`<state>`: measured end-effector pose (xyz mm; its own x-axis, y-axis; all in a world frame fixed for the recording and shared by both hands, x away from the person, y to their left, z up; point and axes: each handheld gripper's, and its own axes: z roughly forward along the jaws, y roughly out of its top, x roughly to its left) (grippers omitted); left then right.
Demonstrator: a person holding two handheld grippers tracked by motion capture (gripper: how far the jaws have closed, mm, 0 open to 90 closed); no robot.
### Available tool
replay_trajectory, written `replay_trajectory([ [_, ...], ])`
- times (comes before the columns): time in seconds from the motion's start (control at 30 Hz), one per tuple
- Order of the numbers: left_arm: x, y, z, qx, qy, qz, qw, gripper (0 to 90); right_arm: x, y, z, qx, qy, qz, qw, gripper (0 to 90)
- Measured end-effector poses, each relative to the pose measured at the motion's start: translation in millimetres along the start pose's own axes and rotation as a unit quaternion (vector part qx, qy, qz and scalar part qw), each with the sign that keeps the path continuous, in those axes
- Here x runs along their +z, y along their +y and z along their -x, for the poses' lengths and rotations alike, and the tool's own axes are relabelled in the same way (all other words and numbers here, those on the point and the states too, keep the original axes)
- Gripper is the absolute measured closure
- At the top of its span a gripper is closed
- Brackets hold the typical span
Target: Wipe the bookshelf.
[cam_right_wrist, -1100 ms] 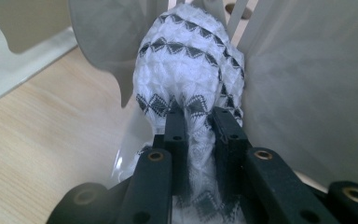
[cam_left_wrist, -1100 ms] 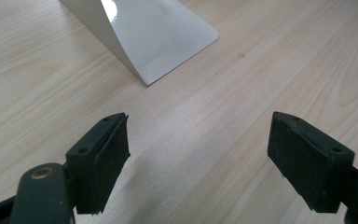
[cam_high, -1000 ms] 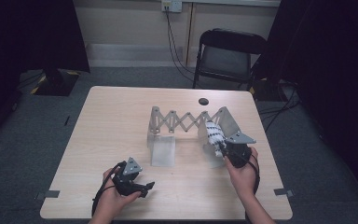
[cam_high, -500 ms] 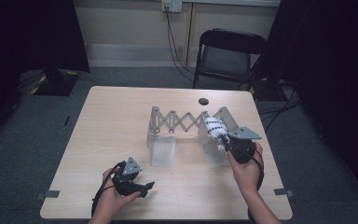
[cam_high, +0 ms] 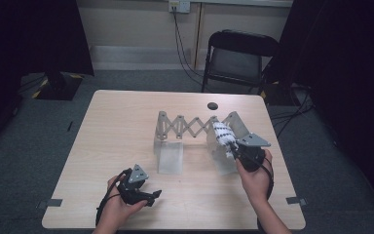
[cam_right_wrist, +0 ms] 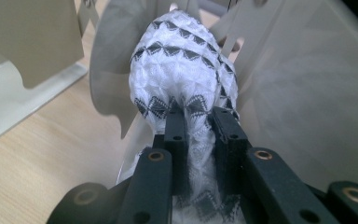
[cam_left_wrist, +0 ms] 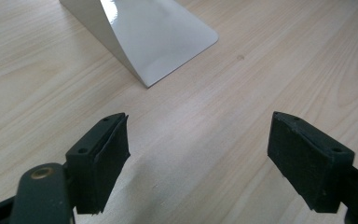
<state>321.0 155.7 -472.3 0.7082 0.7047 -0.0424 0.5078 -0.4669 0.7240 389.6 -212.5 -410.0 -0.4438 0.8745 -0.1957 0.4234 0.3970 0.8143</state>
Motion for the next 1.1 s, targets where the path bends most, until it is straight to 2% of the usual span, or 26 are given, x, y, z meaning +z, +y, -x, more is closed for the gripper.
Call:
replay_trajectory([
  [0.1, 0.9, -0.9, 0.0, -0.005, -0.002, 0.000, 1.0000, 20.4, 6.5, -7.6, -2.5, 0.002, 0.004, -0.011, 0.9999, 77.6],
  [0.13, 0.7, -0.6, -0.4, 0.000, -0.001, -0.003, 1.0000, 20.4, 7.9, -9.1, -3.3, 0.003, 0.006, -0.013, 0.9999, 77.5],
  [0.43, 2.7, -0.6, 1.3, -0.001, -0.002, -0.002, 1.0000, 20.4, 22.9, -25.3, -9.6, 0.011, 0.014, -0.032, 0.9993, 77.5],
  [0.67, 1.0, -0.5, -0.2, -0.003, -0.002, -0.003, 1.0000, 20.4, 34.5, -39.2, -13.9, 0.007, 0.019, -0.055, 0.9983, 77.5],
  [0.93, 1.2, -0.6, 0.6, -0.003, -0.002, -0.003, 1.0000, 20.3, 34.8, -45.2, -12.4, 0.005, 0.020, -0.060, 0.9980, 77.5],
  [1.1, 2.0, -0.9, 0.4, -0.006, -0.002, -0.003, 1.0000, 20.3, 28.2, -38.2, -7.3, 0.005, 0.015, -0.054, 0.9984, 77.5],
])
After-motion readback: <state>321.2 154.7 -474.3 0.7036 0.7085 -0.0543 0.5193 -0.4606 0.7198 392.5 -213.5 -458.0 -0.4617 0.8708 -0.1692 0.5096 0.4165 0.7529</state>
